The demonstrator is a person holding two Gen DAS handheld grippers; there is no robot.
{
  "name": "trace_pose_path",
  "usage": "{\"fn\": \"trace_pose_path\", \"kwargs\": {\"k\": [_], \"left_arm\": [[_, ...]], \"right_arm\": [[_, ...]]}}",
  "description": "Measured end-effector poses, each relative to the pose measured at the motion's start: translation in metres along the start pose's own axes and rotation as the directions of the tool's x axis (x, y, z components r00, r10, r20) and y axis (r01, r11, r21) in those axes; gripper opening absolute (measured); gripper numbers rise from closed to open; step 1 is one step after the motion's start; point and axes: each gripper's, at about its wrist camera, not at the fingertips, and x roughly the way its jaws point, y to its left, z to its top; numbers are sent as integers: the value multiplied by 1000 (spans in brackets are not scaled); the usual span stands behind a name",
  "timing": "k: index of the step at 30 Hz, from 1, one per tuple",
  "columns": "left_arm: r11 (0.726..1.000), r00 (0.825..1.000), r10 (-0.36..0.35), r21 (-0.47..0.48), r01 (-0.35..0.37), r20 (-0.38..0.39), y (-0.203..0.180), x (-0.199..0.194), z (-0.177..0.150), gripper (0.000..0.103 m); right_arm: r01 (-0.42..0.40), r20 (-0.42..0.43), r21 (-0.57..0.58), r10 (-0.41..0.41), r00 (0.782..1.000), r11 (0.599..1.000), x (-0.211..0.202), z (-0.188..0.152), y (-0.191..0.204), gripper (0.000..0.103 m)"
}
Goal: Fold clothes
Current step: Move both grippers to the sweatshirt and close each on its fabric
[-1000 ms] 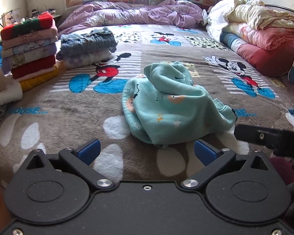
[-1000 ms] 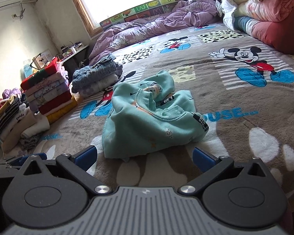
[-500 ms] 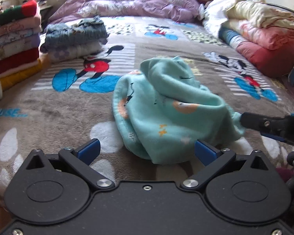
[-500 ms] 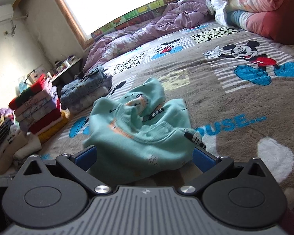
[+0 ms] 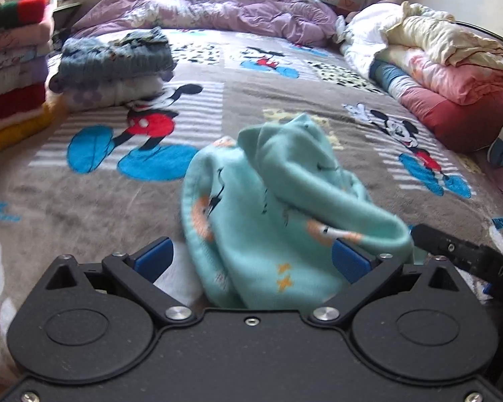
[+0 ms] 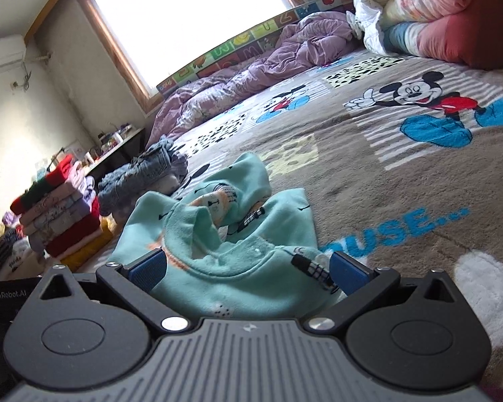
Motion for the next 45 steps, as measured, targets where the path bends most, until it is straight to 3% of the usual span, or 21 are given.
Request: {"fn": "trace_pose_path", "kwargs": {"k": [11,15,20,25,28,31,35,37,39,45], "left_arm": [[994,993,-108,38,107,40,-4,3,38,101],[977,989,-145,156,145,-12,-14,15,53,97],[918,977,-184,338,209,-105,-29,35,73,96],[821,958,-204,498,280,-202,-44,54,93,95],[758,936,-220,557,341,-274,-54,62,94,95],[712,909,-228,577,401,-349,-63,77,99,95],[681,885,-206,588,437,-419,-61,91,93,95],[667,872,-191,593,452,-450,-60,98,90,89],[653,862,-182,597,466,-474,-57,101,86,75],[619,847,-193,608,497,-496,-39,84,74,61]], "right_arm": [[16,-1,26,-16,1000,1000,11,-2,-12,88],[37,-1,30,-37,999,999,12,-2,-15,84],[38,-10,30,-37,999,999,14,-1,-19,84],[9,-27,-26,-10,1000,1000,18,-1,-15,84],[7,-38,-44,-9,999,999,21,-2,-15,85],[1,-65,-56,-4,998,998,26,-2,-16,86],[-12,-112,-87,3,994,996,31,-6,-14,88],[-34,-124,-95,22,992,995,30,-7,-14,86],[-54,-133,-106,40,990,993,29,-8,-14,79],[-116,-153,-136,95,984,984,20,-8,-15,69]]}}
